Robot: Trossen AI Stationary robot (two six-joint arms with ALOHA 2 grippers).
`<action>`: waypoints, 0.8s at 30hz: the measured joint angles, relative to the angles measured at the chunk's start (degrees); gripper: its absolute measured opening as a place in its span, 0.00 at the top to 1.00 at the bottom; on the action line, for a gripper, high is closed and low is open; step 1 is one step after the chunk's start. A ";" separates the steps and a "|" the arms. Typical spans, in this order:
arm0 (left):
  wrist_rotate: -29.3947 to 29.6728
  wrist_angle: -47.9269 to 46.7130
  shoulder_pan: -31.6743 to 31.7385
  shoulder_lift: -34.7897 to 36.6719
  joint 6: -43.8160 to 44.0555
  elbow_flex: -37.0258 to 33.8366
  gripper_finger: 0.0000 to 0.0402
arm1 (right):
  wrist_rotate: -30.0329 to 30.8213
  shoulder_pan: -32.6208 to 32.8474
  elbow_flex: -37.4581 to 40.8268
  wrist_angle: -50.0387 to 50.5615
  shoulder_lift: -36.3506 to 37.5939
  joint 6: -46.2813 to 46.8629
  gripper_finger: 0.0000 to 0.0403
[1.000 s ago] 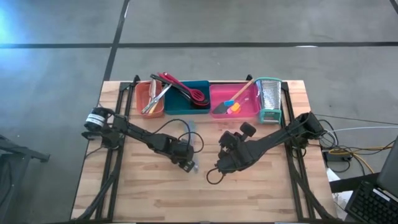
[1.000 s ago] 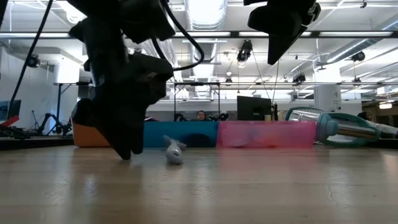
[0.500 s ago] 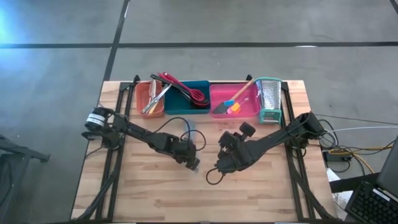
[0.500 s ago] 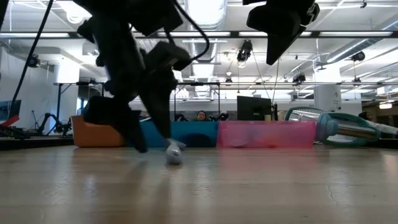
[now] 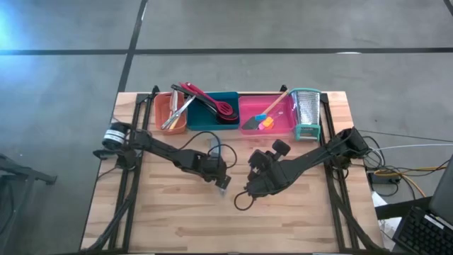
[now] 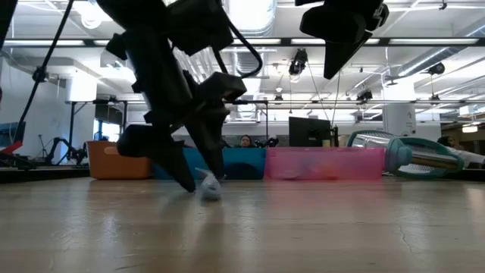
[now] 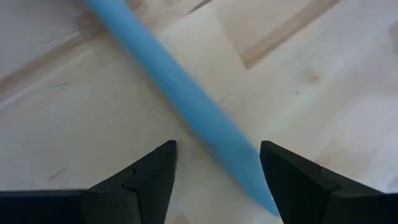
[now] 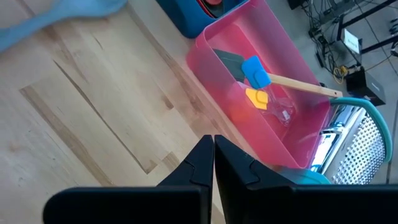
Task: Pick & Place Kitchen Items
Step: Put the gray serving spoon into the blue bin
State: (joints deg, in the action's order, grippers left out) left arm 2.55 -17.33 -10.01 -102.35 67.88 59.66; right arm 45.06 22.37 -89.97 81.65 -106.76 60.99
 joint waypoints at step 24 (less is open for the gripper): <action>-5.27 -5.09 2.39 -3.44 -1.25 0.63 0.41 | 0.02 -0.02 0.06 -0.16 0.00 -0.88 0.98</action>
State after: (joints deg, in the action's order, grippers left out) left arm -2.73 -22.43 -7.63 -105.79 66.63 60.29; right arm 45.08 22.35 -89.91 81.48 -106.76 60.11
